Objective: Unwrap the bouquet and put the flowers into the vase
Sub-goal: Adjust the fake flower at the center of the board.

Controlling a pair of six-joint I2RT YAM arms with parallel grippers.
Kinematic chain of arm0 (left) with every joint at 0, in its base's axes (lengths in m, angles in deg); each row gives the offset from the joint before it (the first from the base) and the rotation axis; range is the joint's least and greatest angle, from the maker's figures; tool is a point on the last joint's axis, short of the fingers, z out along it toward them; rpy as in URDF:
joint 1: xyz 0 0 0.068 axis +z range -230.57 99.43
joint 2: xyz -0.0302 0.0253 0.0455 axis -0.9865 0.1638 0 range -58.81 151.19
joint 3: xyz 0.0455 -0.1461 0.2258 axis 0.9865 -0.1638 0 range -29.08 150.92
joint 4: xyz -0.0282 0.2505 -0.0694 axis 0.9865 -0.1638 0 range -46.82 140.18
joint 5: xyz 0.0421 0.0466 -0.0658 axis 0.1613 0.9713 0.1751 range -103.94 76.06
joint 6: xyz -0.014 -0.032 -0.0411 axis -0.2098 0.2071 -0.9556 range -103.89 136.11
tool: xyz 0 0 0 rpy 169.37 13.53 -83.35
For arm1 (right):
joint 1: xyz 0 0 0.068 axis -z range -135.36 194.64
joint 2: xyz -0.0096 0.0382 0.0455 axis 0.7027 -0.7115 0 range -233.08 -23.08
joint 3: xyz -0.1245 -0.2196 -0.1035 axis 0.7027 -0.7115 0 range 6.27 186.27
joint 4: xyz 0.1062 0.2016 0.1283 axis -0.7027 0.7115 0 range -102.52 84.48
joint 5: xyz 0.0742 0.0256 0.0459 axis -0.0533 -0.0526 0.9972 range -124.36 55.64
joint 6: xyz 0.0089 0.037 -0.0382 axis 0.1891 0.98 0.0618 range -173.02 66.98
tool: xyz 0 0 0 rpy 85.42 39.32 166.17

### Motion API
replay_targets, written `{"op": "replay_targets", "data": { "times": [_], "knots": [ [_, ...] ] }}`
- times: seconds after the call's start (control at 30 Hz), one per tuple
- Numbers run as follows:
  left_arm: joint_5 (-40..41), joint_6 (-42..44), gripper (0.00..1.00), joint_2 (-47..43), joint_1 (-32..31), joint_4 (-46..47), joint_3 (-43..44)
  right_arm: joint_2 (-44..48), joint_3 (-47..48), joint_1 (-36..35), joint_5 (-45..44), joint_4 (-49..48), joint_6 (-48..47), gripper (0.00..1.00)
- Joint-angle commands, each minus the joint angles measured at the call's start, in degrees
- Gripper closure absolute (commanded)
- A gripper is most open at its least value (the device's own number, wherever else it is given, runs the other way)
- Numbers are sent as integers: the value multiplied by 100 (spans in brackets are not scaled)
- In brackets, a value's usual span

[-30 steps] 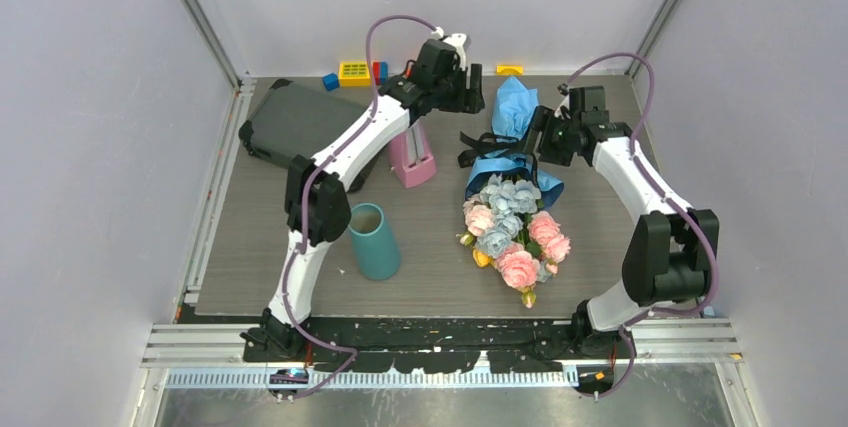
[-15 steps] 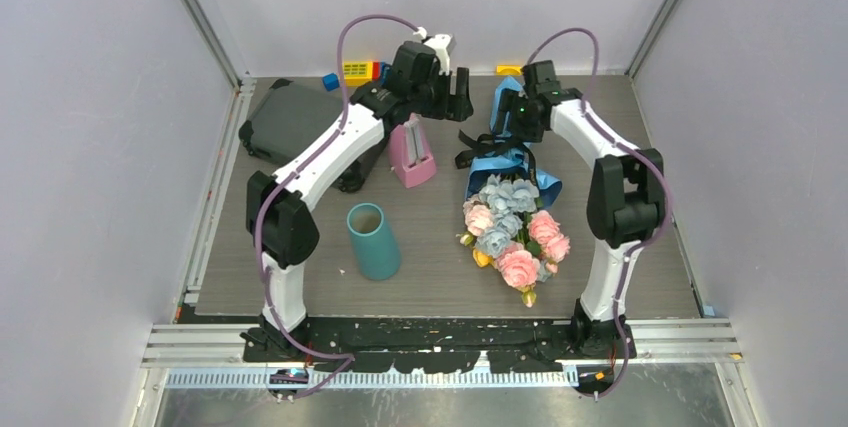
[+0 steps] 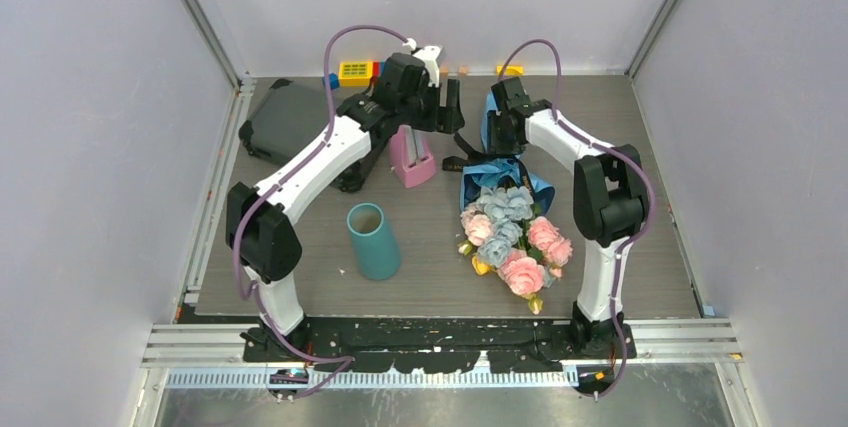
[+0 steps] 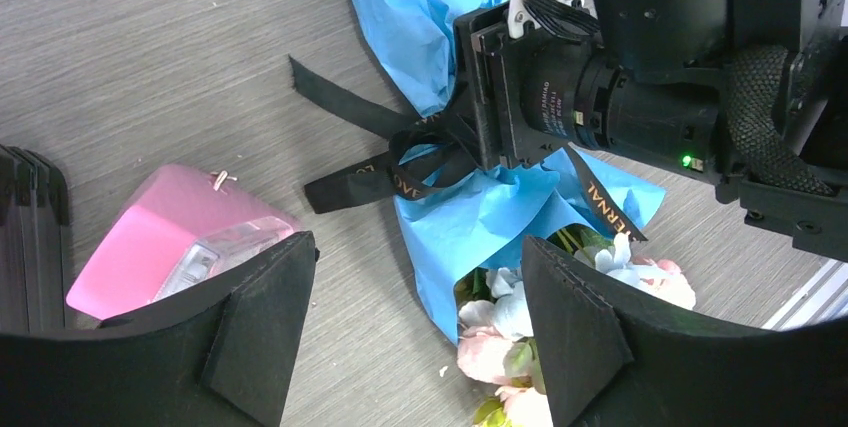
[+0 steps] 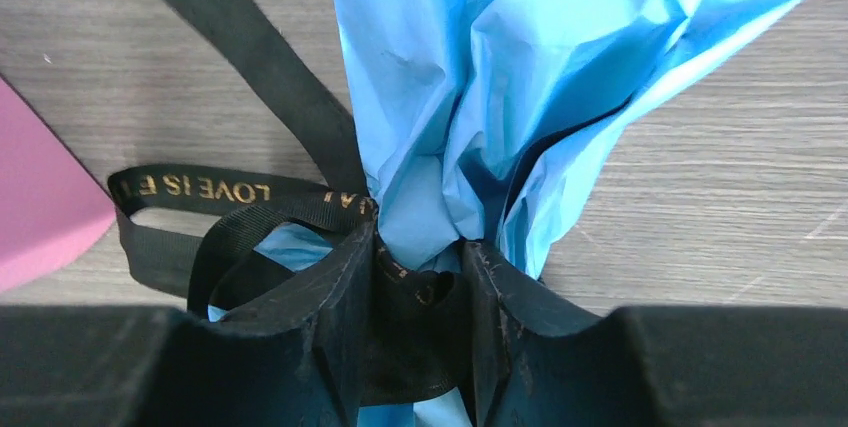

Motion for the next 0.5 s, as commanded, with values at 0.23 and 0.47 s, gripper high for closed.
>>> {"op": "replay_targets", "data": {
  "times": [0.23,0.47],
  "knots": [
    [-252,27,23,-332,-3,436,-549,1224,-1353,-94,1929,-736,-460,63],
    [-569,-132,24,-101,-16,466,-668,1799,-1633,-87,1620,-670,-194,41]
  ]
}}
